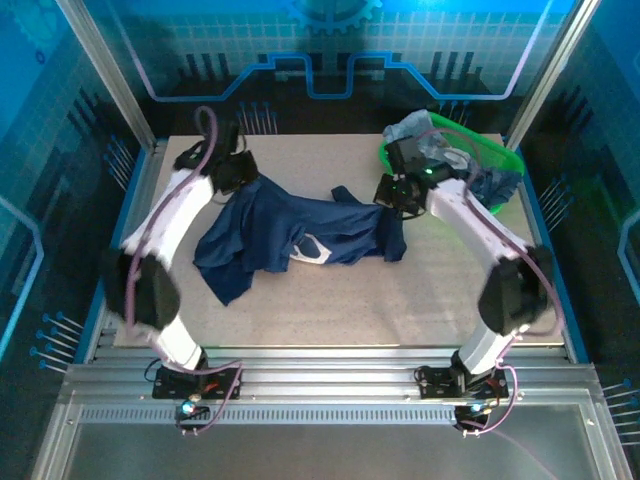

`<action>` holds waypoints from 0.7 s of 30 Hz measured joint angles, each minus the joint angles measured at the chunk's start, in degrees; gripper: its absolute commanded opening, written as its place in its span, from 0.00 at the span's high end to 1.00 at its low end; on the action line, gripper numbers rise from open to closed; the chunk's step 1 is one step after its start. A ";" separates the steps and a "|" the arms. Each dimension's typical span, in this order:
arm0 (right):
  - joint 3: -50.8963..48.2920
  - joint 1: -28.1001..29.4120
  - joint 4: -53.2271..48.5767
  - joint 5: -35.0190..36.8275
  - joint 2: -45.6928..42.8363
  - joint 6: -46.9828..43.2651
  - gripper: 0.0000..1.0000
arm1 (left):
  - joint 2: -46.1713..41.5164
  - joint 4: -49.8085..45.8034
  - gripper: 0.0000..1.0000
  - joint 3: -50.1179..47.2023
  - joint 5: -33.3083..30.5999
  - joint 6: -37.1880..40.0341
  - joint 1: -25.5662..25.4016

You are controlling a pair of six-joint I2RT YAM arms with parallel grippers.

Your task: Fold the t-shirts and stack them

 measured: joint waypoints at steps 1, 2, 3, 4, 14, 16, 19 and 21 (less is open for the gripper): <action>1.95 -0.72 -0.48 -0.44 4.07 -0.15 1.00 | 6.01 -0.70 0.97 3.76 0.83 0.13 0.57; 4.13 -1.31 -1.27 -0.72 7.91 -0.20 1.00 | 11.10 -1.33 0.90 6.91 1.33 0.42 1.14; 5.81 -1.68 -1.86 -0.87 10.60 -0.35 1.00 | 14.71 -2.16 0.82 9.31 1.57 0.98 1.57; 7.89 -2.03 -2.58 -0.98 13.60 -0.39 1.00 | 18.56 -3.48 0.71 12.13 1.68 1.20 2.10; 13.00 -2.45 -7.61 -1.22 17.20 -1.05 1.00 | -0.70 -8.76 0.60 -9.94 2.49 0.68 3.13; 11.69 -2.45 -7.63 -1.64 15.93 -1.33 1.00 | -6.21 -8.87 0.61 -16.44 4.44 -0.39 3.13; 10.36 -2.45 -7.65 -2.51 14.95 -1.70 1.00 | -8.50 -8.17 0.61 -23.76 7.67 -1.07 3.13; 10.10 -2.45 -7.63 -2.89 14.95 -1.92 1.00 | -7.23 -7.30 0.60 -26.62 9.07 -1.25 3.15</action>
